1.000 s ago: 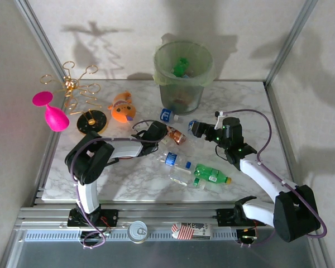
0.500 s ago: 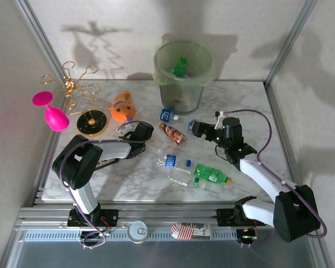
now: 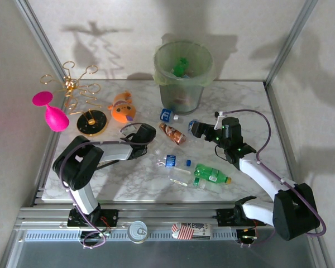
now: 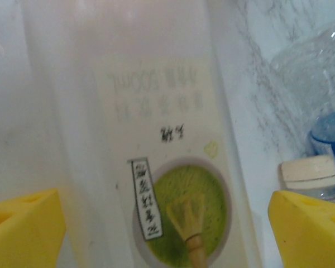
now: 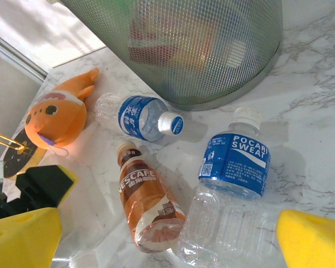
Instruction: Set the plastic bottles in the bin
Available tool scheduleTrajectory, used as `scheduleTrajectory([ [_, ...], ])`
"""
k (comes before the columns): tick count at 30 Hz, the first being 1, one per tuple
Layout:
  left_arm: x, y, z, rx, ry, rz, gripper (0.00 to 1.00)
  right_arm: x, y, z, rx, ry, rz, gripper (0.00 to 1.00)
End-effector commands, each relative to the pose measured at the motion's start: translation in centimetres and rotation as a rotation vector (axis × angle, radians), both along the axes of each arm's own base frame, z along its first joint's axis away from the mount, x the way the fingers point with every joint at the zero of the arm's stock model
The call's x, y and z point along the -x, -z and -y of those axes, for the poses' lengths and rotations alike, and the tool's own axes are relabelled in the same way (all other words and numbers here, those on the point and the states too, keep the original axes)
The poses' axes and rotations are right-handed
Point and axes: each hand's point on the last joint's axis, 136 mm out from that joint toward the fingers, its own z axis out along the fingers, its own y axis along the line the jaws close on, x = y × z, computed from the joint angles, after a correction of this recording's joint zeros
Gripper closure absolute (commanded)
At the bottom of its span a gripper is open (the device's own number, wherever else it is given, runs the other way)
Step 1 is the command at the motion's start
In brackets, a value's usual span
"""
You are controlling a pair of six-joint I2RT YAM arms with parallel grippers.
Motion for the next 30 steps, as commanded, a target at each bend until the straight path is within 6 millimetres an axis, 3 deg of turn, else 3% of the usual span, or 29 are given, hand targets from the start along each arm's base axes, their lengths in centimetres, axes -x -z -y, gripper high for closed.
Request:
scheduleTrajectory([
  [1, -0.1, 1.1, 0.9, 0.018, 0.005, -0.035, 0.10, 0.1, 0.3, -0.1, -0.004, 0.002, -0.005, 0.01],
  [6, -0.4, 1.2, 1.0, 0.013, 0.003, -0.030, 0.18, 0.2, 0.5, 0.0, 0.004, 0.007, -0.009, 0.01],
  [12, -1.0, -0.4, 1.0, 0.014, 0.012, 0.020, 0.30, 0.1, 0.5, 0.0, 0.001, 0.007, -0.009, 0.01],
  [22, -2.6, -5.4, 1.9, 0.023, 0.059, 0.134, 0.37, 0.1, 0.8, -0.2, -0.002, 0.001, -0.017, 0.01],
  [30, -3.1, -11.2, 2.4, 0.013, 0.143, 0.276, 0.40, 0.1, 0.9, -0.2, -0.001, 0.001, -0.016, 0.01],
])
